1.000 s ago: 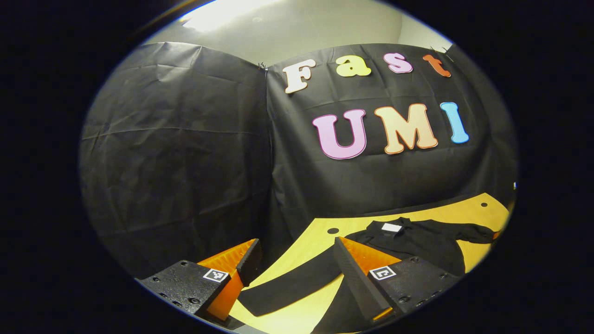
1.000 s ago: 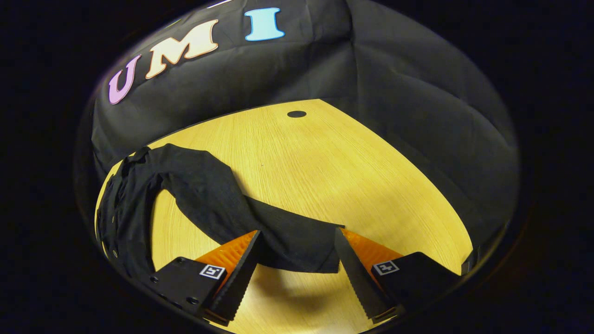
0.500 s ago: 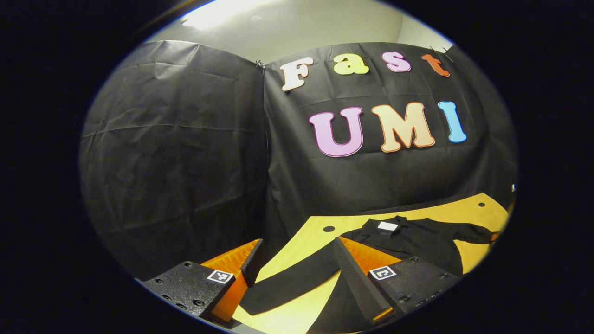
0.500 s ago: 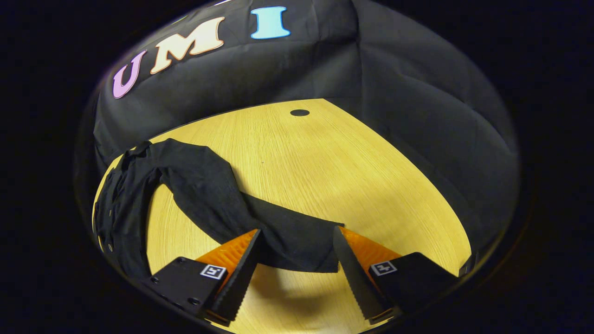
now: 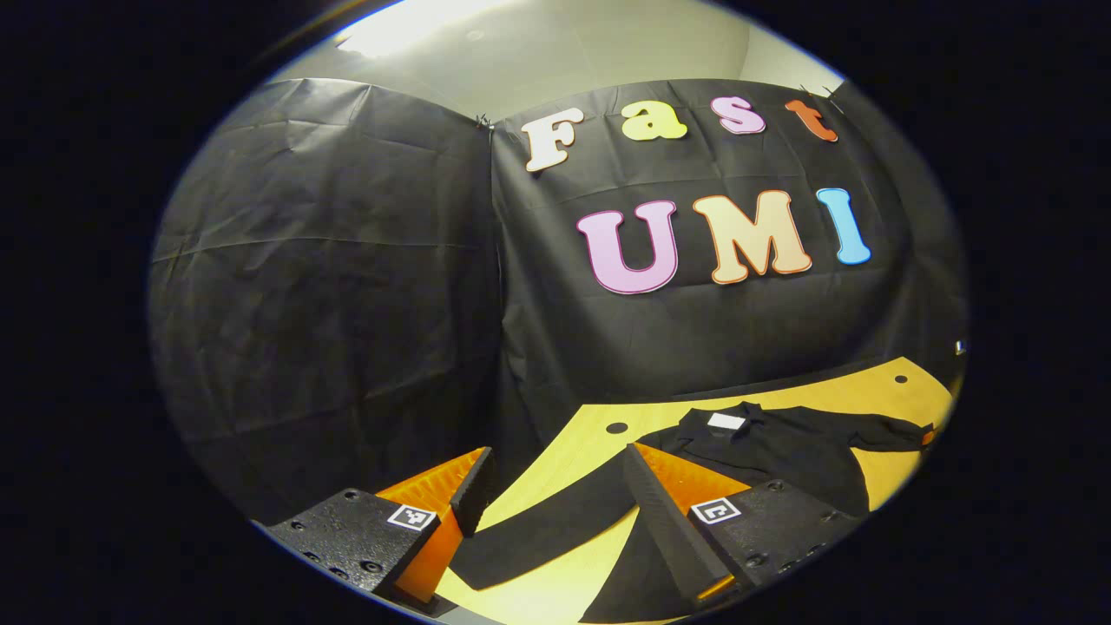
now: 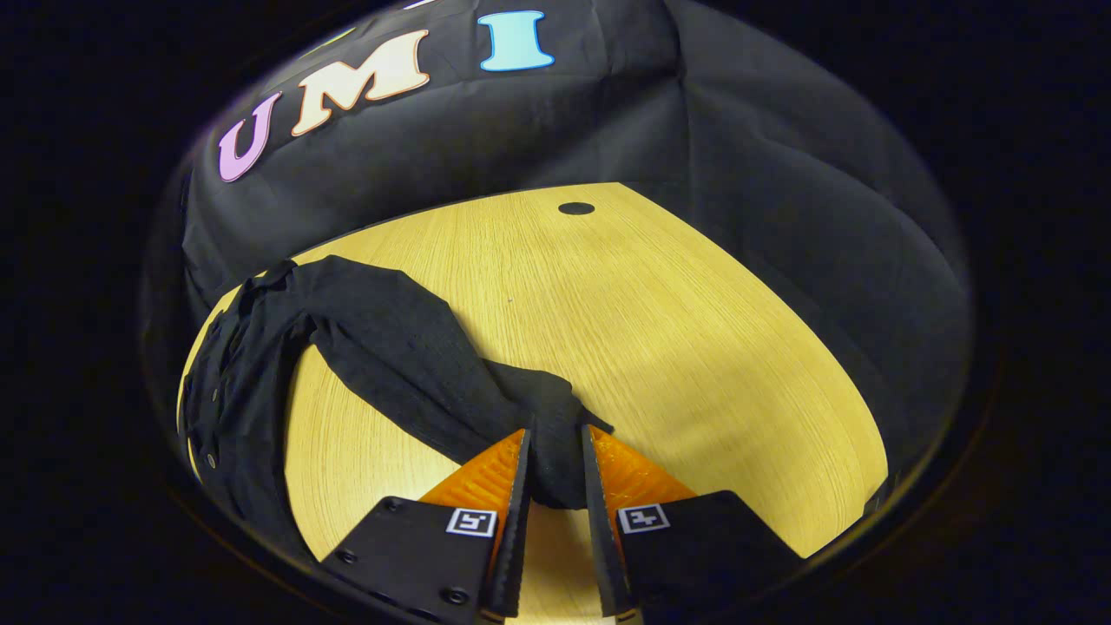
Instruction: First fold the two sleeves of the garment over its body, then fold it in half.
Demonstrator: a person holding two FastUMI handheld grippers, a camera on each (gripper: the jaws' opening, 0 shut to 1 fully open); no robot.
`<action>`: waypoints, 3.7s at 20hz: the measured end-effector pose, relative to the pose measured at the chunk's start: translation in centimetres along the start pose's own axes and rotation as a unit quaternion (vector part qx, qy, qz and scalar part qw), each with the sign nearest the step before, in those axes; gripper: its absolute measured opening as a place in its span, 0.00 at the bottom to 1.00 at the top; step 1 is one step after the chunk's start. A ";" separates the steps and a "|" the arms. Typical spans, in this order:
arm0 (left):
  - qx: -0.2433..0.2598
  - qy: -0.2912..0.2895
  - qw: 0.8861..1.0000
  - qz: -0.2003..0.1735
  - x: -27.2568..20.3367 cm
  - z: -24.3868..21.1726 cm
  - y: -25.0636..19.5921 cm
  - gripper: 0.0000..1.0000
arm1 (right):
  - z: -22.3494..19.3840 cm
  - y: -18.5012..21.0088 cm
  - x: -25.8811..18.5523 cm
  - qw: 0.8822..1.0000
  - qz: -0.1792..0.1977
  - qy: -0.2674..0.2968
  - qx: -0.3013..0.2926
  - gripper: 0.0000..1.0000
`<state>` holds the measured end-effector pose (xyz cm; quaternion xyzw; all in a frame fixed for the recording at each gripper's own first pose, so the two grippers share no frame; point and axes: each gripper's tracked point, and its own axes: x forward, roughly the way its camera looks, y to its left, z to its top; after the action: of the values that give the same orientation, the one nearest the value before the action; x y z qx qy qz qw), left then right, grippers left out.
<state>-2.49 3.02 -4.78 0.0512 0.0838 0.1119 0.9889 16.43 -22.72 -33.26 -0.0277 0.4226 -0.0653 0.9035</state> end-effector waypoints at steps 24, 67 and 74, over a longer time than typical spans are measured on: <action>-0.026 0.035 0.999 -0.004 -1.2 -2.9 -0.5 0.91 | 11.4 8.7 -7.3 0.997 0.048 -0.059 0.029 0.02; -0.074 0.134 0.988 -0.014 4.1 -13.7 9.8 0.91 | 8.8 66.1 -6.4 0.938 0.259 -0.049 -0.223 0.02; -0.088 0.186 0.979 -0.001 4.7 -18.5 10.7 0.92 | 4.8 67.5 -2.2 0.940 0.242 0.002 -0.243 0.02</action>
<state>-3.48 15.99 -22.40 -0.0582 0.2565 0.1253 0.9566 25.13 44.35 -35.64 -0.1431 0.4211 0.2594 0.8572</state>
